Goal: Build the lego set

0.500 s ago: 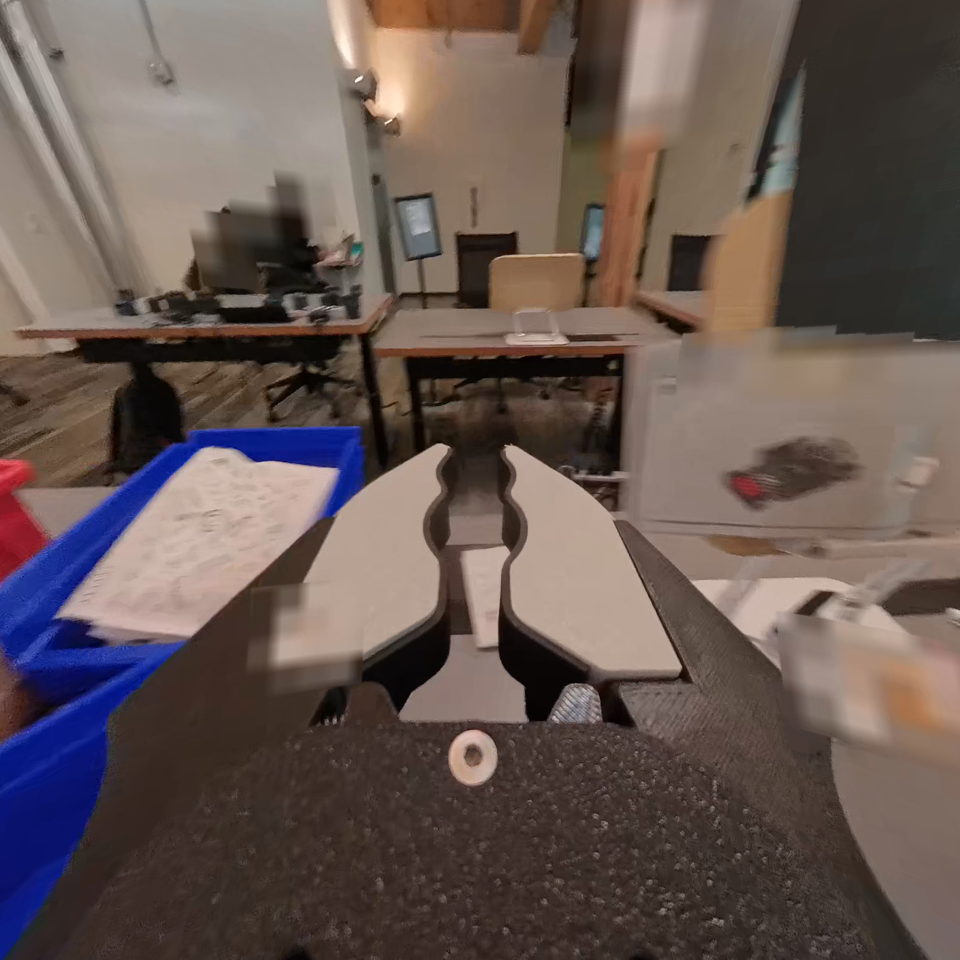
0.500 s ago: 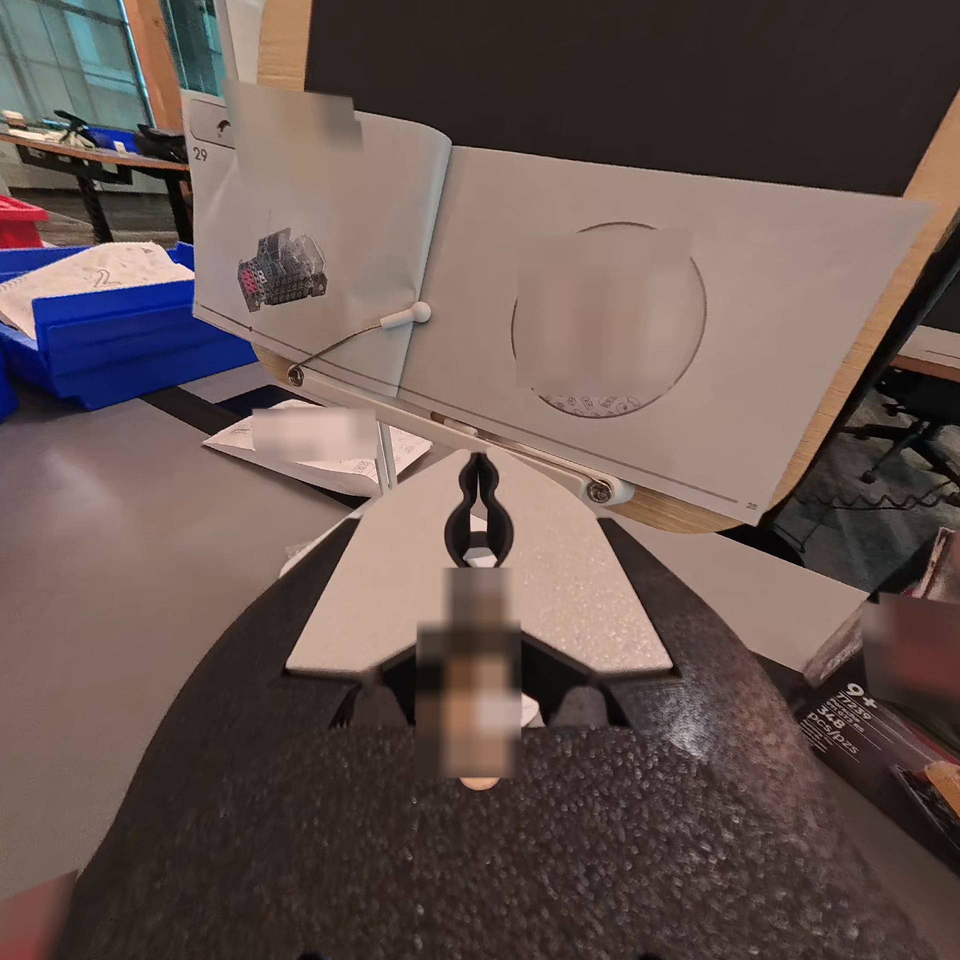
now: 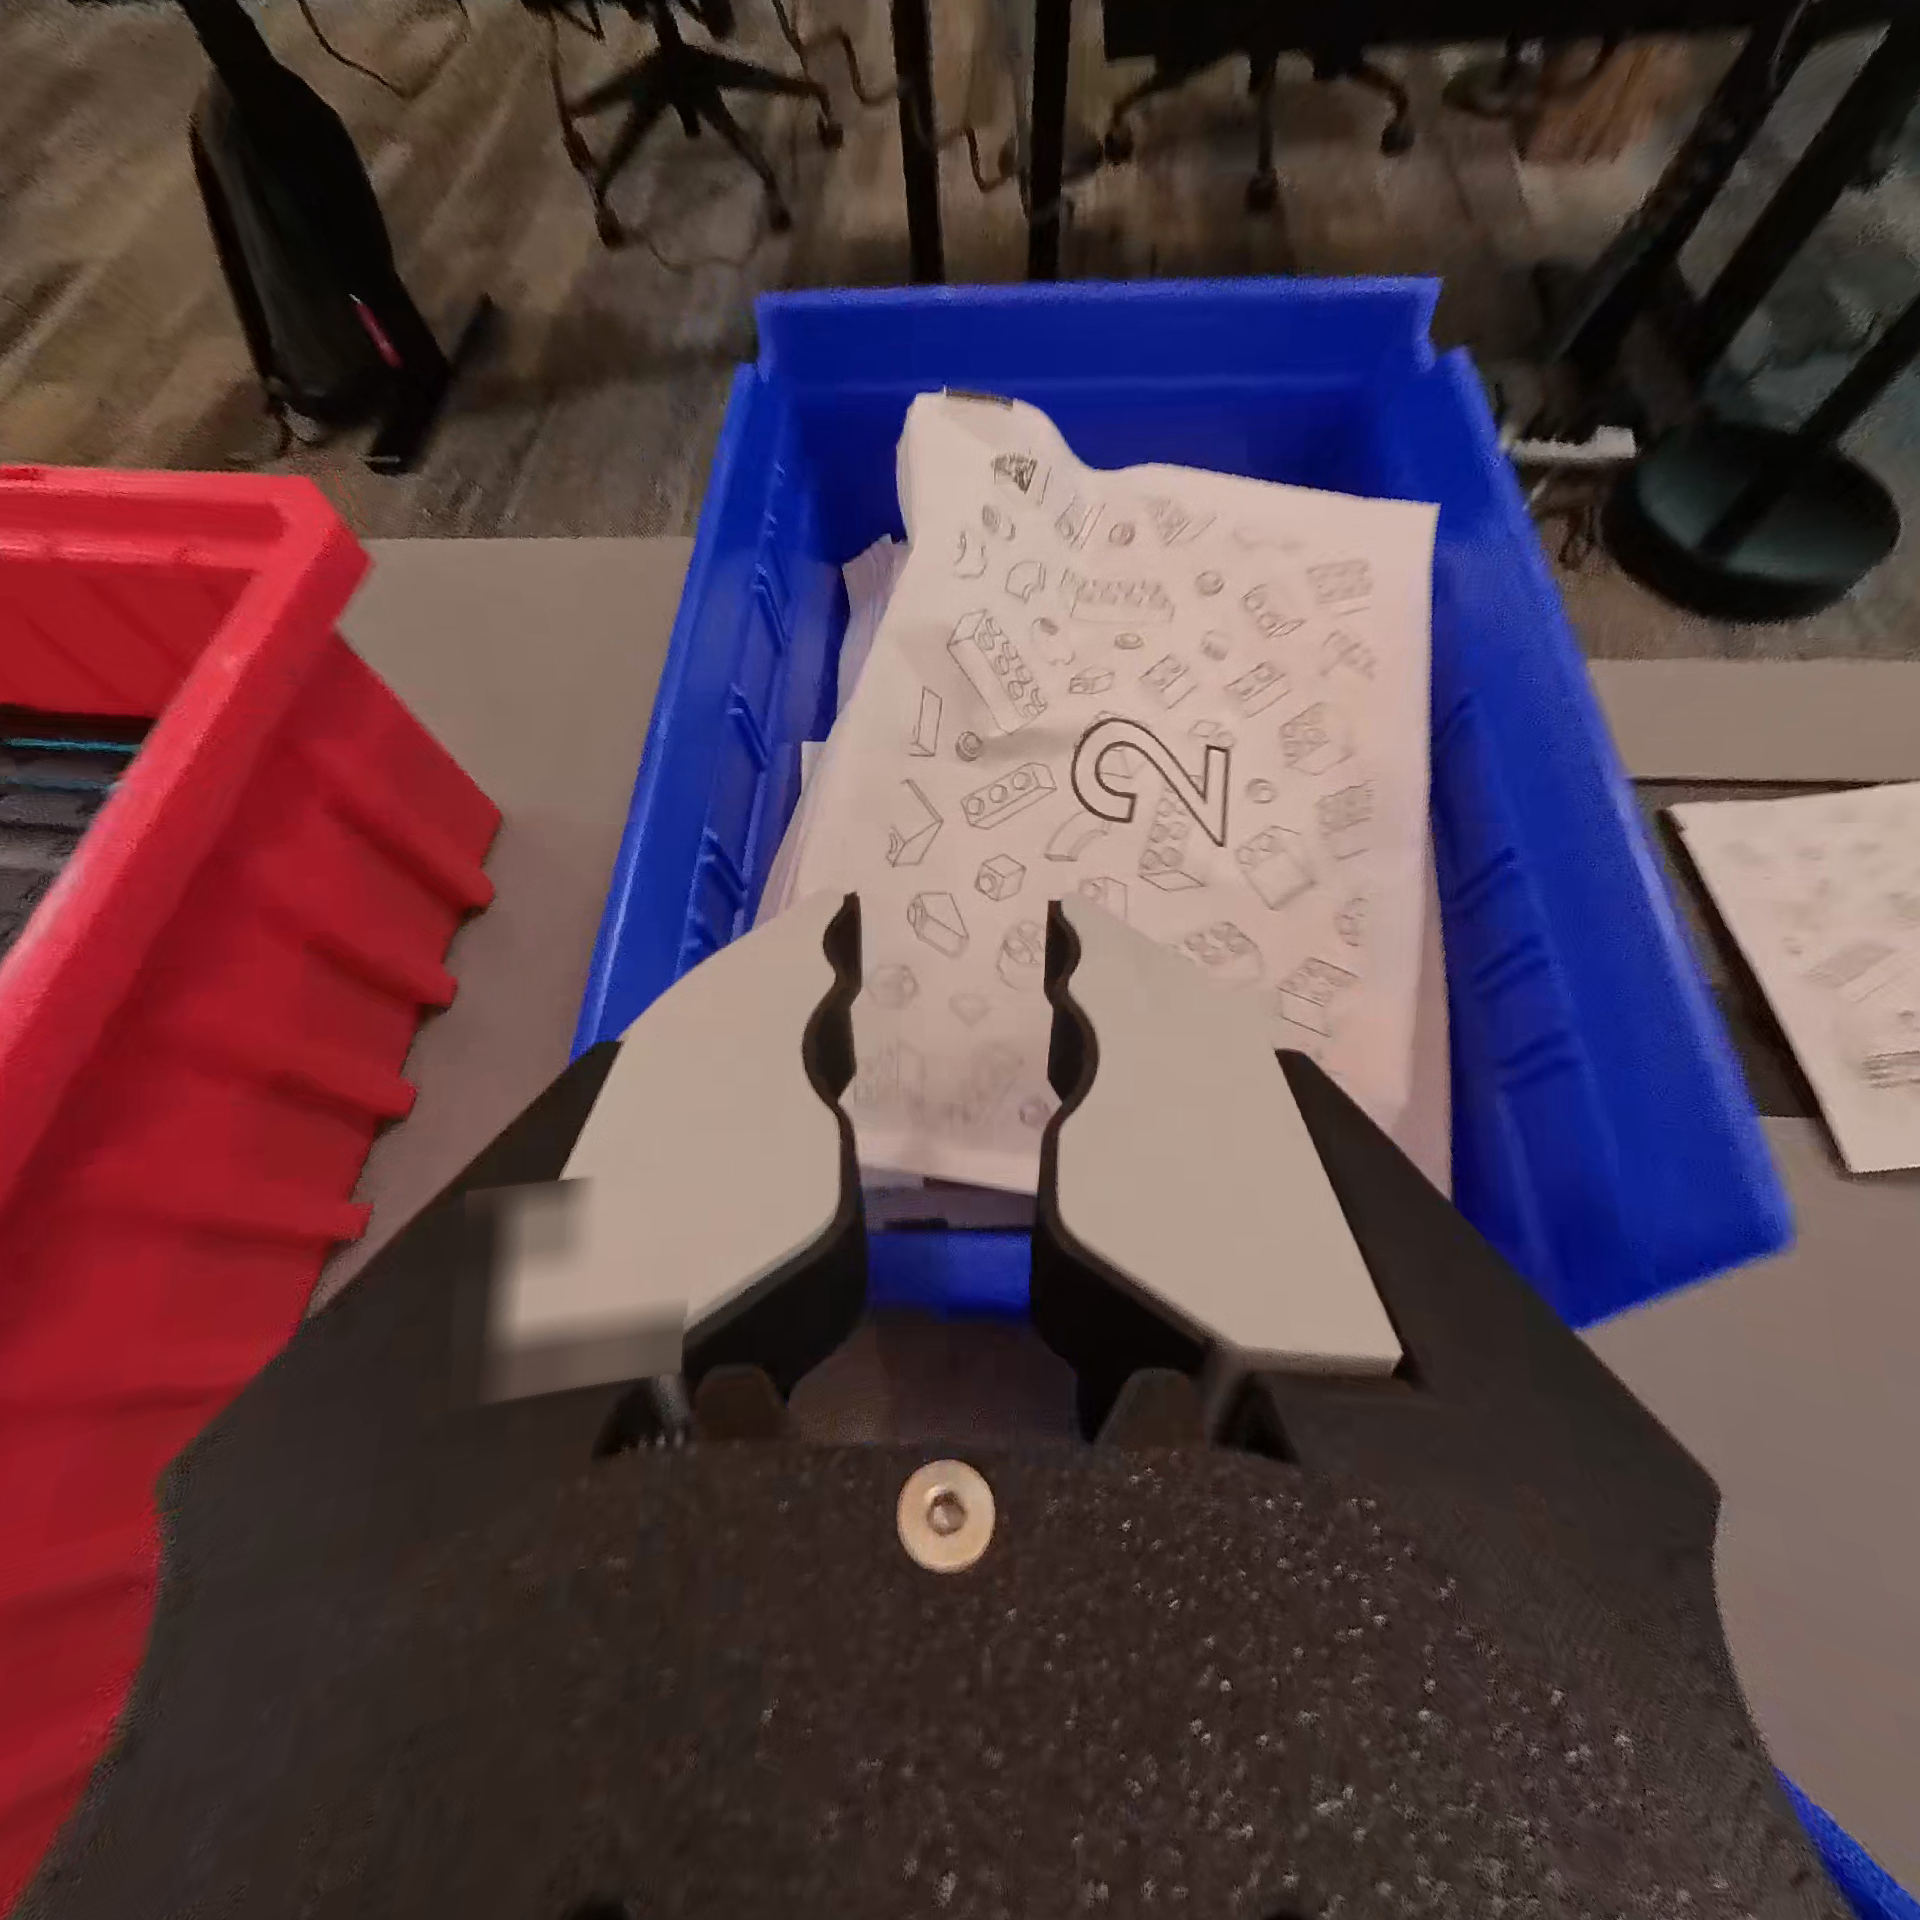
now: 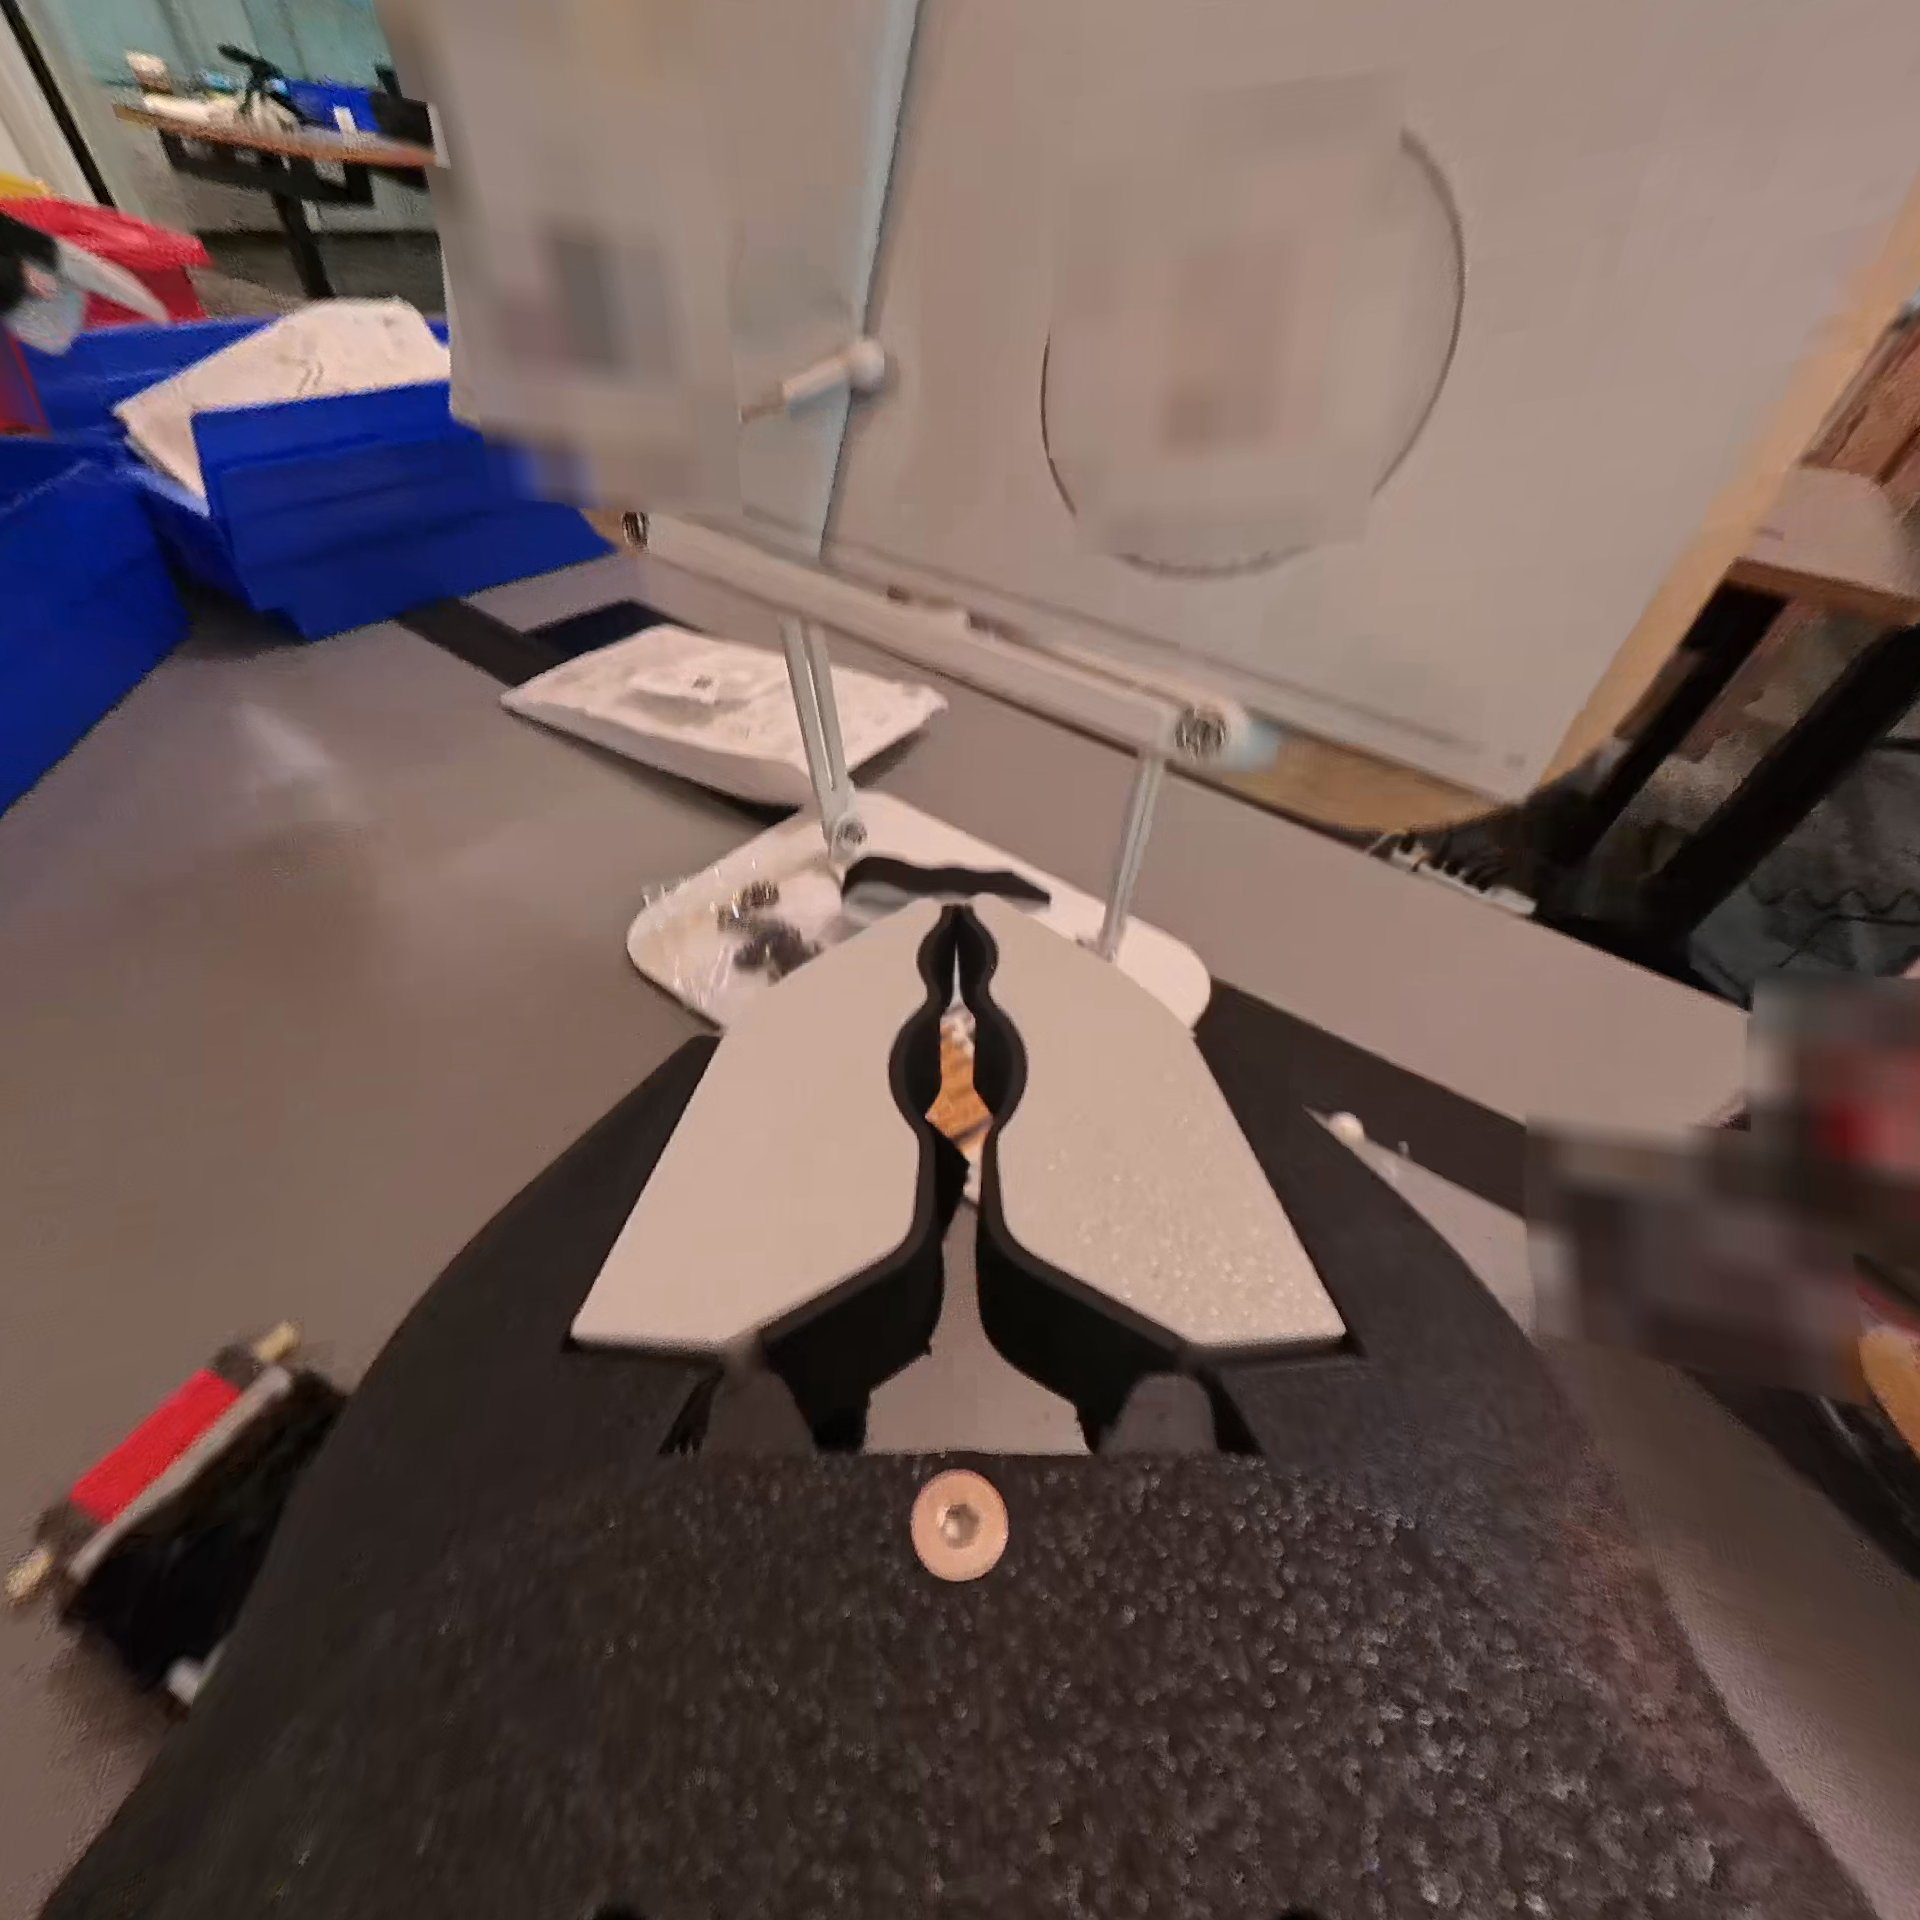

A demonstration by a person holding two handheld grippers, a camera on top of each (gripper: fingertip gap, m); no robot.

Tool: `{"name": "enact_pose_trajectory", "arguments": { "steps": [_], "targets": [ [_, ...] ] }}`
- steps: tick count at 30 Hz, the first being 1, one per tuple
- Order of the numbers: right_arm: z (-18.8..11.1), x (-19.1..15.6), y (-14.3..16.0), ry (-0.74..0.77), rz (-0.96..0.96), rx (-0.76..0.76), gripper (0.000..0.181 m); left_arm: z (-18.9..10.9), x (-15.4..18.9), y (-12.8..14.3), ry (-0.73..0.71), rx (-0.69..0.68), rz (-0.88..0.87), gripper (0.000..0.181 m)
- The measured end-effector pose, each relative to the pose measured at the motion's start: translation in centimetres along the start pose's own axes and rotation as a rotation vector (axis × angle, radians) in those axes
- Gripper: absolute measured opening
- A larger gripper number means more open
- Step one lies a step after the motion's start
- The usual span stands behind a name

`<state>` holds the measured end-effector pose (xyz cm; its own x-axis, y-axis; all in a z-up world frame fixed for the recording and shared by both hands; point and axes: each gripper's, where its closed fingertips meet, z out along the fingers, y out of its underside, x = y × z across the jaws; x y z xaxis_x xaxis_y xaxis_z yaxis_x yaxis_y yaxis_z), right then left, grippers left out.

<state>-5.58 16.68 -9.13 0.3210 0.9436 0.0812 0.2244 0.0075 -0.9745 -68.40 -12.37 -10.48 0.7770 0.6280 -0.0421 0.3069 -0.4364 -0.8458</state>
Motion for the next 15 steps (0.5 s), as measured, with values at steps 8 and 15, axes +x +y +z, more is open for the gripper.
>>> {"name": "enact_pose_trajectory", "arguments": {
  "steps": [8, 15],
  "targets": [
    [-2.6, 1.8, 4.5, 0.033, 0.035, -0.040, 0.000, 6.4, -0.6, 1.2, 0.096, -0.123, 0.038, 0.038],
    [-1.7, 1.0, 5.5, 0.014, -0.017, -0.070, 0.000, 6.1, -1.3, 1.1, 0.063, -0.113, 0.027, 0.030]
  ]
}}
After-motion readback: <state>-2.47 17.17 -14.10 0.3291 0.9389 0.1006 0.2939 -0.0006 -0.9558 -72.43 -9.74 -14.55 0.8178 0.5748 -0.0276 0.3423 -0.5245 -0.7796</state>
